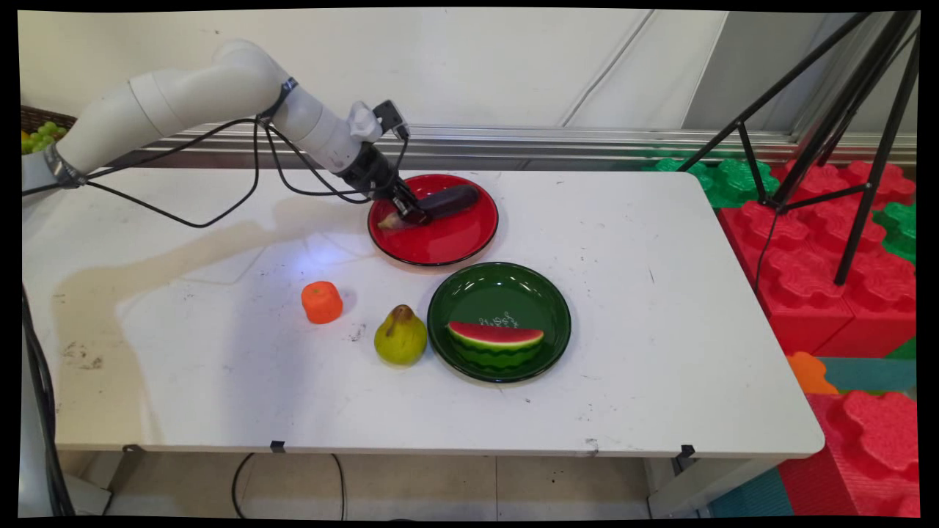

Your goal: Place the picked object on the table

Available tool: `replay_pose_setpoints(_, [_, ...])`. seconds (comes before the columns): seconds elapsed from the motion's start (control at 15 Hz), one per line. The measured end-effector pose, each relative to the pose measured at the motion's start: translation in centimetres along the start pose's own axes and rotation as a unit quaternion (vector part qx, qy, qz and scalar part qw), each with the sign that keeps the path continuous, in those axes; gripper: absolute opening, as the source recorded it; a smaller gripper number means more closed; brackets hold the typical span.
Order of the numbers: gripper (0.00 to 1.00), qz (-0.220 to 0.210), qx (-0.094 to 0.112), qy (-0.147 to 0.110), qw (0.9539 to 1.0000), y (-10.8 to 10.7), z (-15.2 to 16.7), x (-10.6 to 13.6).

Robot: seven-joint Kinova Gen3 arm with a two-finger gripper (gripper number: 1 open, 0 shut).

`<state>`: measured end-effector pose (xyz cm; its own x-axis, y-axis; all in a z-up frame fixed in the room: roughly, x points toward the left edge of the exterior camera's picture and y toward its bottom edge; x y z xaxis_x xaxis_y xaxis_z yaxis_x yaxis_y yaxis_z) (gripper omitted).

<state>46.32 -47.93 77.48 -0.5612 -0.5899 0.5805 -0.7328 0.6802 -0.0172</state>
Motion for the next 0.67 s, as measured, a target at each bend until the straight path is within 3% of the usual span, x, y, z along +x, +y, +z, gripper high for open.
replay_pose_setpoints(0.67, [0.0, -0.008, -0.004, 0.033, 0.9994, 0.6, -5.5, -1.3])
